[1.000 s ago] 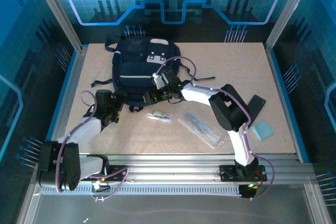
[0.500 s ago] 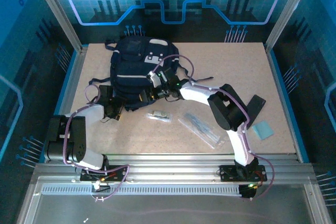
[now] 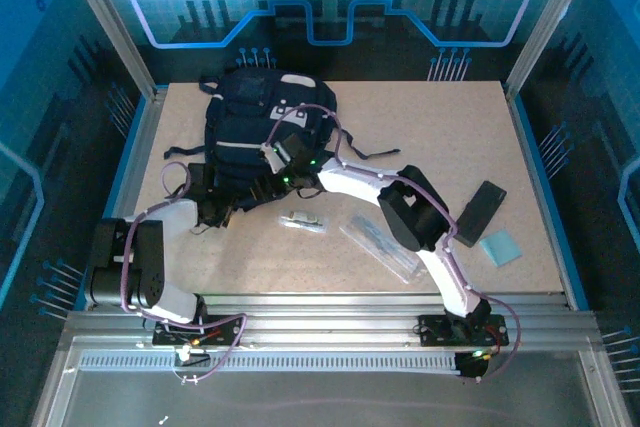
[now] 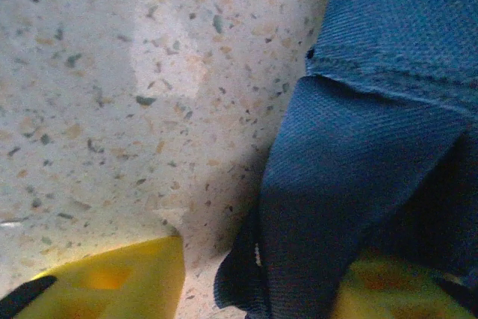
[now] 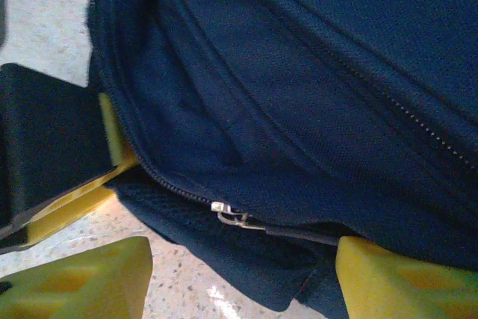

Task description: Pack books, pencil case, and school supplies into a backpack

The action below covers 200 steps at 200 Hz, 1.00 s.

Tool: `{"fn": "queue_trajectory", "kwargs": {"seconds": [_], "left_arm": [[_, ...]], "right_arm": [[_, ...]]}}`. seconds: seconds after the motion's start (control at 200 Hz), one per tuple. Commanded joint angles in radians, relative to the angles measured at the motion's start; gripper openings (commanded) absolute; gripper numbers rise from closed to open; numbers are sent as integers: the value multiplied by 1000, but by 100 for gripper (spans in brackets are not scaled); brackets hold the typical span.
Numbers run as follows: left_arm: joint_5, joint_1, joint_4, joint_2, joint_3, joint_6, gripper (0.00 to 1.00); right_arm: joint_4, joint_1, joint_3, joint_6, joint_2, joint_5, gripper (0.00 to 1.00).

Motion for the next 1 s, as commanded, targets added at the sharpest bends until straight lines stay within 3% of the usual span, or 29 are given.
{"fn": "queue_trajectory", "kwargs": {"seconds": [0.0, 0.12, 0.295, 0.47, 0.665, 0.996], "left_arm": [[139, -37, 341, 93, -19, 8, 40], [143, -43, 351, 84, -39, -3, 38], [138, -44, 343, 59, -43, -7, 38], [126, -44, 318, 59, -19, 4, 40], [123, -44, 329, 78, 3, 0, 42], [107, -42, 314, 77, 27, 9, 42]], "right_arm": [[-29, -1, 110, -50, 80, 204, 67], [-88, 16, 185, -60, 125, 276, 62], [-84, 16, 176, -46, 129, 293, 34], [63, -21, 59, -7, 52, 8, 18], [109, -43, -37, 10, -21, -72, 0], [-13, -57, -84, -101, -56, -69, 0]]}}
